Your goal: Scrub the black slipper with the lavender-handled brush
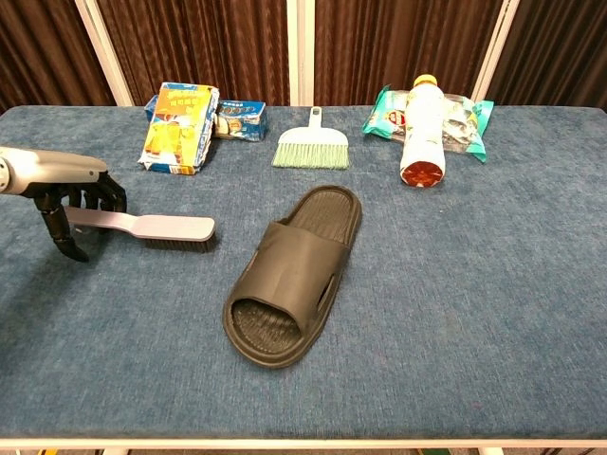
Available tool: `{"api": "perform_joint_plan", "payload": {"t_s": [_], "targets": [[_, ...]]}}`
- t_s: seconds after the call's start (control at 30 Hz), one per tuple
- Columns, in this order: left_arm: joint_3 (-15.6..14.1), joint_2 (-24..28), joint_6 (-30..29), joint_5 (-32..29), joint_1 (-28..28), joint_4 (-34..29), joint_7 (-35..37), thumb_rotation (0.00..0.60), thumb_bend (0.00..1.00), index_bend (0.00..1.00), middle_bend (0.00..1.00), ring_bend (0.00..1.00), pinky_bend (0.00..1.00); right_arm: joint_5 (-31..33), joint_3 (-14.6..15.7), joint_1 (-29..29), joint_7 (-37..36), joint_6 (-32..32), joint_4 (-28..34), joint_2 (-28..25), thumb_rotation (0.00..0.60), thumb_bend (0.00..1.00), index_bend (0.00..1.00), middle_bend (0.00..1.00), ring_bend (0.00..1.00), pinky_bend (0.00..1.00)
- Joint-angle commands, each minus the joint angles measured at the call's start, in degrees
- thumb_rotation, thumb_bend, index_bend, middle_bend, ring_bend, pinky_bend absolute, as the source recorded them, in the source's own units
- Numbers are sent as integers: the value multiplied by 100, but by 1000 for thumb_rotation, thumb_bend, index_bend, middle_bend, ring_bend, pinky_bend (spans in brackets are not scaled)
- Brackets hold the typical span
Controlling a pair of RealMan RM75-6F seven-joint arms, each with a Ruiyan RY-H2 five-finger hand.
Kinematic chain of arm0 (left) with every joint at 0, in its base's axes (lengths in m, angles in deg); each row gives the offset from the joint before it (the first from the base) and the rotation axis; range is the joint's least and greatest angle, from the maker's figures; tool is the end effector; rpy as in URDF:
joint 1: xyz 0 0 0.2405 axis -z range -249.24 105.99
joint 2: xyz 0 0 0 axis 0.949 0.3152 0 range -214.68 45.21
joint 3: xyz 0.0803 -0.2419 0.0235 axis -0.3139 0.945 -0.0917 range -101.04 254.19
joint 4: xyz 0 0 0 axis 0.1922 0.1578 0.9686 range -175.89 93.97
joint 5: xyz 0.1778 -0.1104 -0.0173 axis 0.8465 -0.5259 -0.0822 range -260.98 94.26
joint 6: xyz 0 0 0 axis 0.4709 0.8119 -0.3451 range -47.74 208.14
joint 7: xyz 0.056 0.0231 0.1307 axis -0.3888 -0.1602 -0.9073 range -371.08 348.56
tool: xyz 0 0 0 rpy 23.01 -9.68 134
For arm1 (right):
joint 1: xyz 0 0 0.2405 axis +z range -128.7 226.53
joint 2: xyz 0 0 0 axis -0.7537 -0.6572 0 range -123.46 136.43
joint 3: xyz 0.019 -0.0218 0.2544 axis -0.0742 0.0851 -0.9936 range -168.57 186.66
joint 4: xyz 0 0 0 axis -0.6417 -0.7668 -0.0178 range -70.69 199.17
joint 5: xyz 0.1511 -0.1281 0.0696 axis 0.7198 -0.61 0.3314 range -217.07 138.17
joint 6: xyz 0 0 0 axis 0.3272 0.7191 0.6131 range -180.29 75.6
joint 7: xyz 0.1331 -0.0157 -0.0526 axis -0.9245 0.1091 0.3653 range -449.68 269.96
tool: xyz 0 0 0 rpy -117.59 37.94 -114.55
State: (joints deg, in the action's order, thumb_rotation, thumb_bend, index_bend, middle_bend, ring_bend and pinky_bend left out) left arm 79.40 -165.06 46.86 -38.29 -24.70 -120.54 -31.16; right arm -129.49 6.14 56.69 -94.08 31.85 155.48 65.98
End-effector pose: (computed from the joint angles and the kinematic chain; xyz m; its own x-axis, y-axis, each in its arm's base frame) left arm -0.2332 0.3540 -0.0044 0.4852 0.6051 0.6312 0.8644 -0.2233 -0.4505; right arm -0.3025 -0.1972 0.1810 0.4257 0.0071 0.9048 -0.8979 -0.1208 0.4234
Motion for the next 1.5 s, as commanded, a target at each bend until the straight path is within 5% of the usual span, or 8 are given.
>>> {"api": "perform_joint_plan", "payload": {"t_s": [0.03,0.3,0.63,0.93,1.17,1.37,1.5], "targets": [[-60,-3,29,-70,73,-5,-7,600,107,494,576,461,449,9,0,3,10,-14,8,-1,600,148,0,0,0,0],[-283,36,134,-277,269,-118,-27,600,109,527,623,505,600,91,-15,6,-18,-74,4,0,600,149,0,0,0,0],[-481,48,351,-409,485,-184,146,600,122,546,634,516,608,144,-24,-15,-43,-81,8,-9,600,149,0,0,0,0],[-367,-20,228,-92,397,-256,592,600,399,815,864,743,874,174,-20,-57,-117,-60,-20,-16,600,149,0,0,0,0],[119,-124,-281,978,-198,-233,1806,600,424,993,1000,907,1000,150,-22,-71,-65,-32,43,-50,600,149,0,0,0,0],[384,-204,-1209,2334,-809,-271,3273,600,247,1000,1000,993,1000,34,10,89,165,-279,216,-104,600,149,0,0,0,0],[369,-249,-1929,3291,-1075,-174,4311,600,252,1000,1000,1000,1000,-156,20,405,469,-701,463,-179,600,149,0,1,0,0]]}}
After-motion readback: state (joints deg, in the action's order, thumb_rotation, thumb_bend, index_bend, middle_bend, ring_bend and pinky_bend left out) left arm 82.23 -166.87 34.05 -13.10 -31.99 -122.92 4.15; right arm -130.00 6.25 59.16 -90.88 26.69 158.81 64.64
